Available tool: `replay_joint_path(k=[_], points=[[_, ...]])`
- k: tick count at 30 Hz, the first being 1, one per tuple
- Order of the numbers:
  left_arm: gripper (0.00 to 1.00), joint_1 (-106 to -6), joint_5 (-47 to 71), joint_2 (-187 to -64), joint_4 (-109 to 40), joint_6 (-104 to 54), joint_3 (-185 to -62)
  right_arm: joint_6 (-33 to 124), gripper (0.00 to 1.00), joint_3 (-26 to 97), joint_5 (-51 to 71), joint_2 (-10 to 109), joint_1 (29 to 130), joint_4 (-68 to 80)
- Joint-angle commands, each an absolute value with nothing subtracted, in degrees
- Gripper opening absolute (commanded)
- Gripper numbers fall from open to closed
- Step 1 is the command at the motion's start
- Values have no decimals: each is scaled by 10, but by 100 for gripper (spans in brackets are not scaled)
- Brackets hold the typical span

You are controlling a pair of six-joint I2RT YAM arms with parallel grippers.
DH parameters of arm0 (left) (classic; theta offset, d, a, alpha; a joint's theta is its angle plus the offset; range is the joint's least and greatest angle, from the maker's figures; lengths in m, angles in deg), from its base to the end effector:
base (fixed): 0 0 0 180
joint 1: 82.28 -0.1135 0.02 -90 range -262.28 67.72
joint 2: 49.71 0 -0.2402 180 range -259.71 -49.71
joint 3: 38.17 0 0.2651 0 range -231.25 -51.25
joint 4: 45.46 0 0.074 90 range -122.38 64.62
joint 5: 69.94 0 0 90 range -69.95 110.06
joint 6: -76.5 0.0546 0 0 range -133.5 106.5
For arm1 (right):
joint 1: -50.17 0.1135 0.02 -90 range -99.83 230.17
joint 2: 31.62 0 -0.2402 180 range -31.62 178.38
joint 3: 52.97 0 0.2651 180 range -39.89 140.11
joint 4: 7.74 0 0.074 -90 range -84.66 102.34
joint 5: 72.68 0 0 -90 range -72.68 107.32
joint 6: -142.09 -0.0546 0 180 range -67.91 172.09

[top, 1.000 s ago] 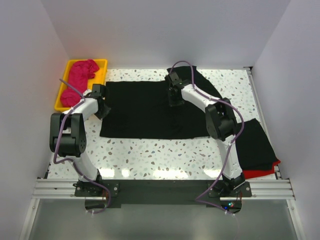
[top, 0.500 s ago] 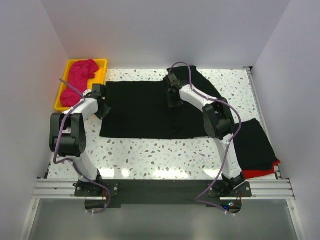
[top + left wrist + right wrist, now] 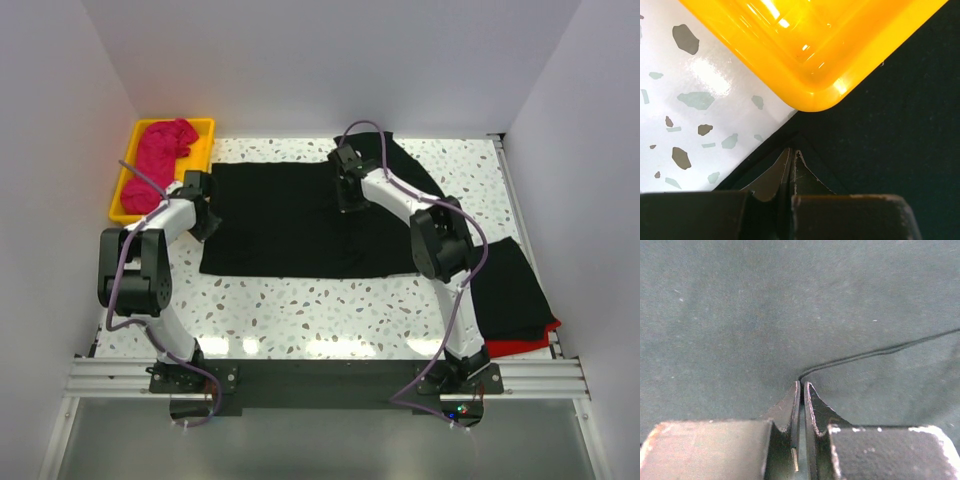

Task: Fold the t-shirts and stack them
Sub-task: Fold the tshirt

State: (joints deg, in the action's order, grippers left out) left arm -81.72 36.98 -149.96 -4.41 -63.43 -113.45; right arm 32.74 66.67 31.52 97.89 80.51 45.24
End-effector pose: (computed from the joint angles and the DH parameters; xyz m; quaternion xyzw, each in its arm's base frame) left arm 0.3545 0.0124 0.1226 -0.4318 0.8664 0.0425 0.2472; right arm 0.4313 0.2369 0.1404 -0.0635 0.9630 -0.0112 0.2618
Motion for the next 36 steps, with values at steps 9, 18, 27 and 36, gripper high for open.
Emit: replay_joint_path(k=[9, 18, 27, 36], points=[[0, -815, 390, -1461, -46, -625, -1147, 320, 0, 651, 354, 898, 799, 452], [16, -814, 387, -1486, -50, -623, -1156, 316, 0, 650, 338, 903, 795, 446], [25, -810, 392, -1522, -55, -632, -1172, 317, 0, 650, 332, 907, 795, 443], [27, -808, 403, -1532, -50, -633, -1169, 318, 0, 650, 325, 912, 794, 441]])
